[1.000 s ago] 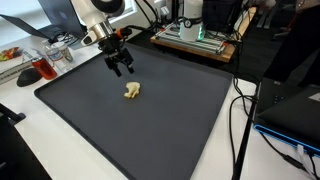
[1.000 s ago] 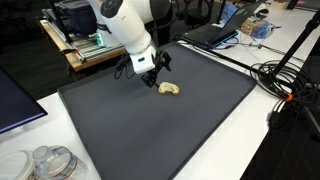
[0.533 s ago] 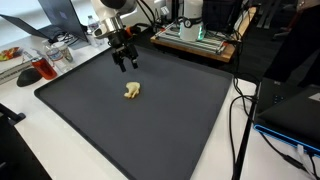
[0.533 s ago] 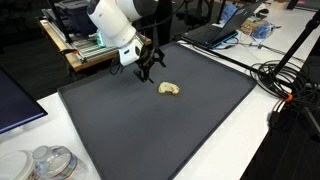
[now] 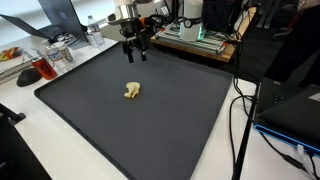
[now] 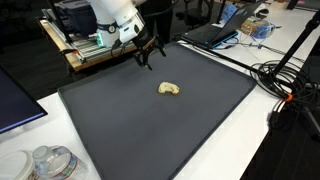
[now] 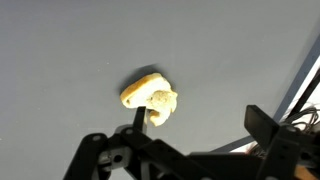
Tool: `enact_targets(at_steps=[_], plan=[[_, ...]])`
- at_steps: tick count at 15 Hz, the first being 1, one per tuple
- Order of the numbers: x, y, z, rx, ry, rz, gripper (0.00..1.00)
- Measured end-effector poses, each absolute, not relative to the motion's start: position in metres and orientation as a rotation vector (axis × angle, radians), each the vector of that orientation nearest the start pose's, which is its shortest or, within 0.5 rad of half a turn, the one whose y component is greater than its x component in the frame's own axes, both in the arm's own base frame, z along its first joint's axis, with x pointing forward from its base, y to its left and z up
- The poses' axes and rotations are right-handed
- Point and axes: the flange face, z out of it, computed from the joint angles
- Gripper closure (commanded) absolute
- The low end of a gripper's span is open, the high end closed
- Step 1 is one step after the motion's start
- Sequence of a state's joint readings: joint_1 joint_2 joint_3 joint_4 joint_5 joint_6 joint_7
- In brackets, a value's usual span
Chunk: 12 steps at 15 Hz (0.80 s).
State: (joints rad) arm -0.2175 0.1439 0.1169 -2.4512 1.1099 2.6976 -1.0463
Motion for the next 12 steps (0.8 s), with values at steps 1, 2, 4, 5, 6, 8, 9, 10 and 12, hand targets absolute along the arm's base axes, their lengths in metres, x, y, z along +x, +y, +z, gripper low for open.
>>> enact_targets(at_steps=[1, 2, 4, 5, 6, 8, 9, 10, 12], plan=[[0.470, -0.068, 0.246, -2.727, 0.101, -0.486, 0.00], [0.466, -0.059, 0.250, -2.750, 0.119, -0.481, 0.00], [0.462, -0.037, 0.257, -2.806, 0.137, -0.467, 0.00], [0.460, -0.026, 0.260, -2.831, 0.139, -0.458, 0.00], [0.458, -0.016, 0.262, -2.856, 0.140, -0.449, 0.00], [0.455, 0.000, 0.264, -2.904, 0.138, -0.428, 0.00], [0.454, 0.004, 0.264, -2.930, 0.139, -0.417, 0.00], [0.452, 0.008, 0.262, -2.955, 0.140, -0.404, 0.00], [0.450, 0.014, 0.259, -3.003, 0.126, -0.376, 0.00]])
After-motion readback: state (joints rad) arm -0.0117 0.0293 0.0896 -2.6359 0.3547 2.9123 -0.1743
